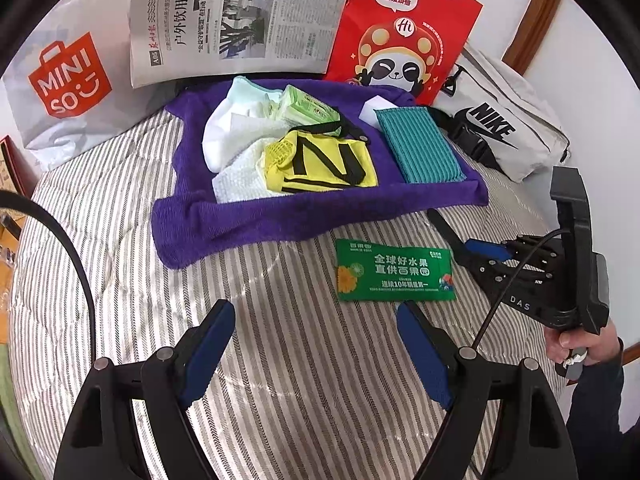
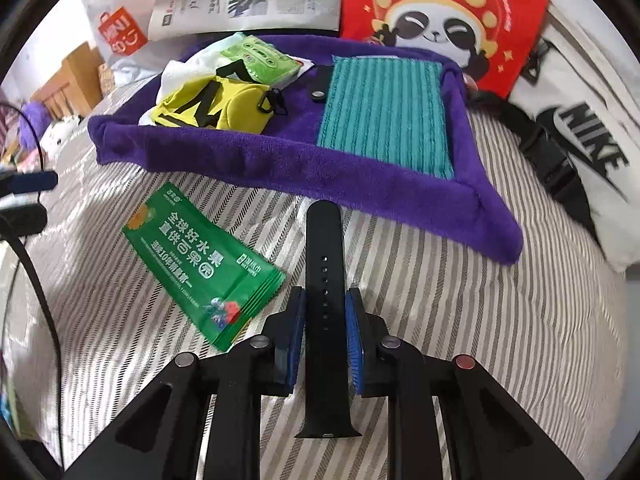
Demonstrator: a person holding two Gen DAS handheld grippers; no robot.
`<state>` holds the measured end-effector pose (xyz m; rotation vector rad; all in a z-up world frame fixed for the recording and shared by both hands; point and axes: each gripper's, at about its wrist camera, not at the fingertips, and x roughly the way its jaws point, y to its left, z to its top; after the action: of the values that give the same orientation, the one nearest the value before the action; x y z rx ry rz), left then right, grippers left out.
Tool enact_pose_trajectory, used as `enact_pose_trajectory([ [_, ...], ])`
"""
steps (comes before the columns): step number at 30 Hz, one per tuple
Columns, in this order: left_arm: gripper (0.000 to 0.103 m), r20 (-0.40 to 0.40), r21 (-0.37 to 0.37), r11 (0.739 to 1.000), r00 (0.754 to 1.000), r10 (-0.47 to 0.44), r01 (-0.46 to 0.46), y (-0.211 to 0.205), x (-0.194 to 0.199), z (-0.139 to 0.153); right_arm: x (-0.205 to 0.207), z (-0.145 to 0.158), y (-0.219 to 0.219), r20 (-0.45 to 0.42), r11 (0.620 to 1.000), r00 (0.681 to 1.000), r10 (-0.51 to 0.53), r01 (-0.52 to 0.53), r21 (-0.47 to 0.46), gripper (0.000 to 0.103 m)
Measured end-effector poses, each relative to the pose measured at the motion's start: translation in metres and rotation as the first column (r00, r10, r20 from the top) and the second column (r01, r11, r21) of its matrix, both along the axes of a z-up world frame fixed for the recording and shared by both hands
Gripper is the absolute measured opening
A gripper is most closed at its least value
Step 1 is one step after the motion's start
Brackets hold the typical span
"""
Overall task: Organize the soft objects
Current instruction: 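Grasp the green juice-print packet with the left gripper while the right holds the strap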
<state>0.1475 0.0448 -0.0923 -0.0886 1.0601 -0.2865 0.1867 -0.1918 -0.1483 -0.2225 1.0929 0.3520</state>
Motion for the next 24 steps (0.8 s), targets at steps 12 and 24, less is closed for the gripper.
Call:
enact_pose_trajectory([
  [12,0.082,-0.013,0.010,1.000,1.000,-0.025,0.025,-0.011,-0.003,-0.014,-0.011,0.001,-0.010,-0.022,0.999,0.998,-0.053,0.053,0.009,0.022],
  [24,0.082,0.103,0.065,0.968,0.963,-0.249,0.244,-0.060,0.004,-0.023,-0.021,0.003,-0.035,-0.015,0.994,0.996,-0.088,0.089,0.070,0.020],
])
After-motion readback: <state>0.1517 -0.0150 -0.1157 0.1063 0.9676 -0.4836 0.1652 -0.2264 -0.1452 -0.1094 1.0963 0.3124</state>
